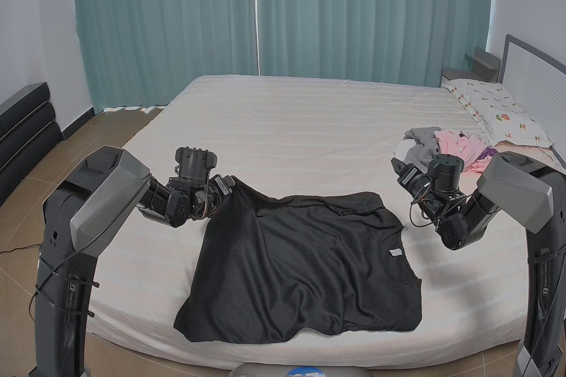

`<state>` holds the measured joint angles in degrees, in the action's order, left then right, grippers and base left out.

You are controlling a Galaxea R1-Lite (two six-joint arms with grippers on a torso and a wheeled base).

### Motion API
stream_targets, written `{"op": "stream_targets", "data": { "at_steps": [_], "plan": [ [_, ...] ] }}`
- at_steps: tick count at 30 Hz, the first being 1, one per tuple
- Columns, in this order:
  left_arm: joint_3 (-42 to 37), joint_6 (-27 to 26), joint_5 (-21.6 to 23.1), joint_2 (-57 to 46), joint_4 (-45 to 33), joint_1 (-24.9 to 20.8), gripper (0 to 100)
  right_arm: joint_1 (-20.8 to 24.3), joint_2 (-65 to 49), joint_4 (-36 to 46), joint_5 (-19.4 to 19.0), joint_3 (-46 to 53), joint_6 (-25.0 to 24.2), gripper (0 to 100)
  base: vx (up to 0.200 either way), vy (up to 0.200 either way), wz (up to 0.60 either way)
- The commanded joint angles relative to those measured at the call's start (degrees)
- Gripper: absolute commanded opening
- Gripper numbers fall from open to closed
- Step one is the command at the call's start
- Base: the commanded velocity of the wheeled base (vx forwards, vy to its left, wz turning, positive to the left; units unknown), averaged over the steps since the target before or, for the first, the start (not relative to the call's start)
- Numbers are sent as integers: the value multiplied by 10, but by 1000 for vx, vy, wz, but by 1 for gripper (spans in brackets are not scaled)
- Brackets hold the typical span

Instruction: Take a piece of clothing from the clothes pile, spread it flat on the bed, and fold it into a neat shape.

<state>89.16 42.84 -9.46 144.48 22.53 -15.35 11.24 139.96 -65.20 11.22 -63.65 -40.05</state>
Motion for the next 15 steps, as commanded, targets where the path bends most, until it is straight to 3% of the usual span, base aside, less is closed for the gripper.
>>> {"op": "stream_targets", "data": {
  "at_steps": [1,5,10,15],
  "plan": [
    [-77,2,55,-54,-8,1,100,5,-54,-6,-27,83,-3,100,0,0,0],
    [-128,7,81,-110,-5,10,100,8,-83,-33,-39,145,-14,100,0,0,0],
    [-180,50,92,-180,-7,21,100,9,-119,-68,-60,226,-43,100,0,0,0],
    [-247,50,114,-225,0,25,100,12,-130,-96,-69,271,-48,100,0,0,0]
  ]
}}
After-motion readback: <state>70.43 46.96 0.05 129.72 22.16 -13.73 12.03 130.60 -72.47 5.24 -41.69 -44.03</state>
